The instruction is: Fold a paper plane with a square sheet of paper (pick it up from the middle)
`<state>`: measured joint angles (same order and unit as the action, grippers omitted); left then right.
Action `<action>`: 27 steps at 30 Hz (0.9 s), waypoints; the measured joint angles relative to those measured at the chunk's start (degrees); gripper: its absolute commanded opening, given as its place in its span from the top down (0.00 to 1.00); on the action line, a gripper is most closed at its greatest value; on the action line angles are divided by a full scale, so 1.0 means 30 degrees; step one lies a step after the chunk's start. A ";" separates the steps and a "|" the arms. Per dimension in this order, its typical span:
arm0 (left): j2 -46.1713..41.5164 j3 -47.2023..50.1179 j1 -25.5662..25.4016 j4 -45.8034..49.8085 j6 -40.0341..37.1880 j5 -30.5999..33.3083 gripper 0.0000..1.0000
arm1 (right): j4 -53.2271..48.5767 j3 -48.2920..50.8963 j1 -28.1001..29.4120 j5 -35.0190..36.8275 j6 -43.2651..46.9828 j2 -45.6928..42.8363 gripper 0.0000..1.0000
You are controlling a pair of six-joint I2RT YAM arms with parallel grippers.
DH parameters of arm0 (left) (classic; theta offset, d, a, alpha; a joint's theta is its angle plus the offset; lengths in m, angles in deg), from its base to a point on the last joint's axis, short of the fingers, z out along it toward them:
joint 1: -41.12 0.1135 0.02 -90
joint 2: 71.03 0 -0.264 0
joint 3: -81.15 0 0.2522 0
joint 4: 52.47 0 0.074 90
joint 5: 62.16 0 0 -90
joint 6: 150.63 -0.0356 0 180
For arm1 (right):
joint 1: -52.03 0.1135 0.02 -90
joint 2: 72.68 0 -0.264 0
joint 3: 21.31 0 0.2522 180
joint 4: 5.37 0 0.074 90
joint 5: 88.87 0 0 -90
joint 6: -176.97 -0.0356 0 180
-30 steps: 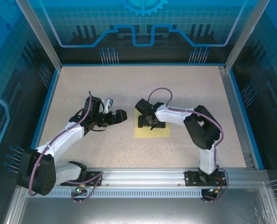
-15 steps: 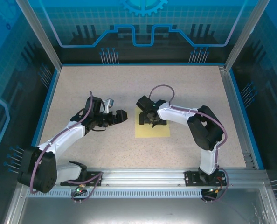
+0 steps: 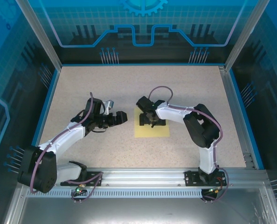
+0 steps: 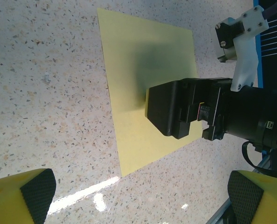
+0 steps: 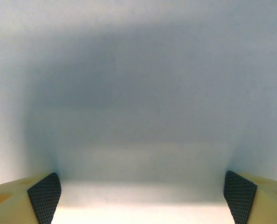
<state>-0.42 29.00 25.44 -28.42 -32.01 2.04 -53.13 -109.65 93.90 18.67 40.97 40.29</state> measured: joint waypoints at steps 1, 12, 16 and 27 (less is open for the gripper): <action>0.0000 0.0000 -0.0029 -0.0015 0.0000 0.0007 0.01 | 0.0000 -0.0087 0.0015 0.0007 -0.0007 0.0080 0.08; 0.0000 0.0175 -0.0160 -0.0029 0.0000 0.0000 0.01 | 0.0015 -0.0532 0.0066 0.0029 -0.0066 0.0495 0.19; 0.0000 0.0393 -0.0211 -0.0022 0.0000 0.0000 0.01 | 0.0029 -0.0758 0.0087 0.0138 -0.0073 0.0663 0.25; 0.0007 0.0393 -0.0248 -0.0036 0.0000 0.0000 0.01 | 0.0270 -0.0823 0.0240 0.0532 -0.0146 0.0699 0.40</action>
<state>-0.40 30.18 24.70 -28.53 -32.01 2.04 -52.32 -112.12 94.62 20.26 40.54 42.39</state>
